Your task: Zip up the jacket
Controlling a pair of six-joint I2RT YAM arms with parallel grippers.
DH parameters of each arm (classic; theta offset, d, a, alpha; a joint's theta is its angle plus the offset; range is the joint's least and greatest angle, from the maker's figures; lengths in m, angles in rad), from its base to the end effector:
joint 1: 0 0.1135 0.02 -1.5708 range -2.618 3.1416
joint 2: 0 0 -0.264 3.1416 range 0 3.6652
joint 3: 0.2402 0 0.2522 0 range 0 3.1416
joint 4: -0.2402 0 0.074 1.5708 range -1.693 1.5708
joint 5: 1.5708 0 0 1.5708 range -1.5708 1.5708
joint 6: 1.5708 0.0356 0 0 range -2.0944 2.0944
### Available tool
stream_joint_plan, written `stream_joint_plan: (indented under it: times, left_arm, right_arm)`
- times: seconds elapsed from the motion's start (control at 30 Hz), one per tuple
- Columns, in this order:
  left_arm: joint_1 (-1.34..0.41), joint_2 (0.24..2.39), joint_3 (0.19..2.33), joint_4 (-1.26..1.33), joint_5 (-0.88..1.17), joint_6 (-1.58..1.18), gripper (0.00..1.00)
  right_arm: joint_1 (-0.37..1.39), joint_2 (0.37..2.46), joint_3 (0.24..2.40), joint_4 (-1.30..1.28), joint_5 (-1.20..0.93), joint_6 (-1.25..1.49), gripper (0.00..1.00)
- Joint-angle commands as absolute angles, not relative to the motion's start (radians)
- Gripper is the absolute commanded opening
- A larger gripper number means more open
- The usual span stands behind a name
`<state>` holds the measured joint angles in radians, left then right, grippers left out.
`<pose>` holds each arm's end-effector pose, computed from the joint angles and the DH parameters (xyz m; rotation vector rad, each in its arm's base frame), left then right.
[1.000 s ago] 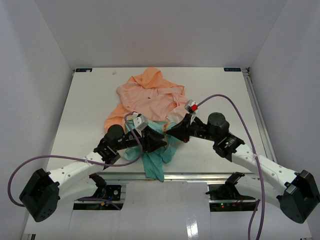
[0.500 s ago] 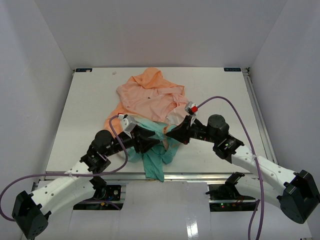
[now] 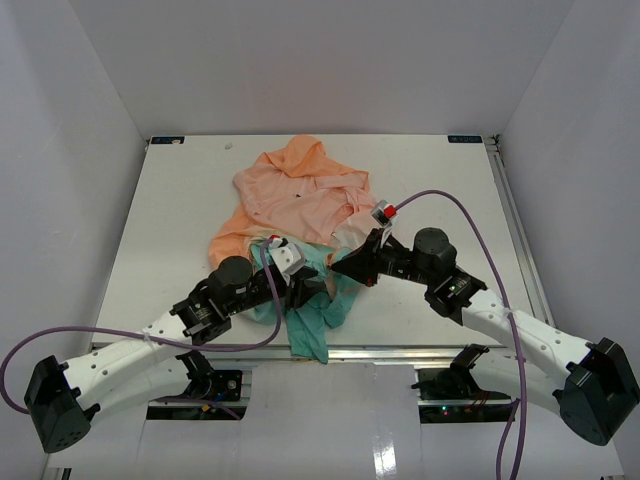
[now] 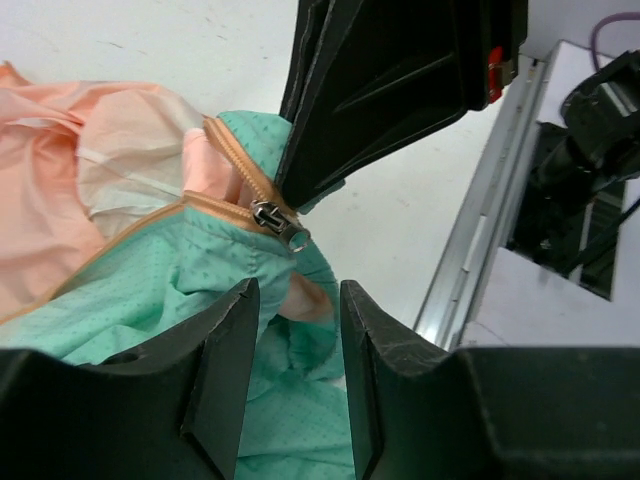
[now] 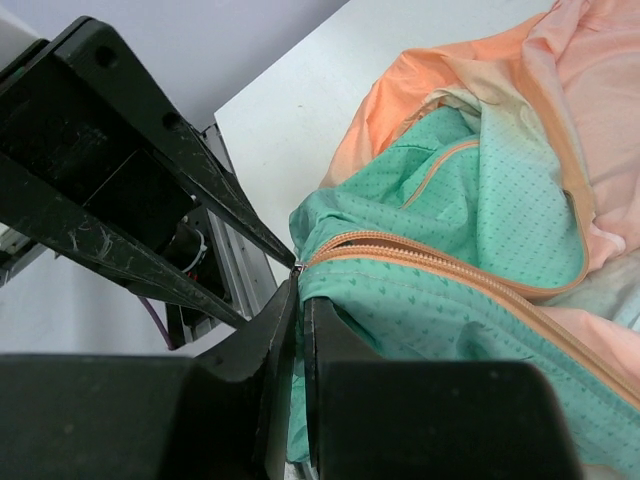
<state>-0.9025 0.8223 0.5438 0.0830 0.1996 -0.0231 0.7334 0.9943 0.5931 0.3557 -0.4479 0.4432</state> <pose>0.1179 -0.1607 0.2761 0.9177 1.5962 -0.8373 0.1613 0.1661 0.2896 -0.6214 1.6541 1.2427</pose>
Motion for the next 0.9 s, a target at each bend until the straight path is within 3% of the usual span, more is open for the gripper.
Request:
stream_joint_plan:
  times: [0.0,0.6,0.67,0.8,0.87]
  left_arm:
    - [-0.947,0.842,0.563,0.071,0.039,0.09,0.5]
    - [-1.107,0.978,0.555,0.243,-0.27,0.216,0.51]
    - [-1.11,0.988,0.558,0.248,-0.268,0.218,0.45]
    - [-1.121,0.981,0.562,0.231,-0.208,0.223,0.08]
    - [-1.128,0.963,0.558,0.22,-0.179,0.216,0.0]
  right_arm:
    - [0.737,0.991,0.651,0.373,-0.408,0.486,0.08]
    - [0.736,0.982,0.651,0.38,-0.394,0.529,0.08]
    - [0.738,0.984,0.648,0.383,-0.397,0.531,0.08]
    - [0.736,0.991,0.644,0.395,-0.393,0.541,0.08]
    - [0.736,0.995,0.642,0.404,-0.383,0.548,0.08]
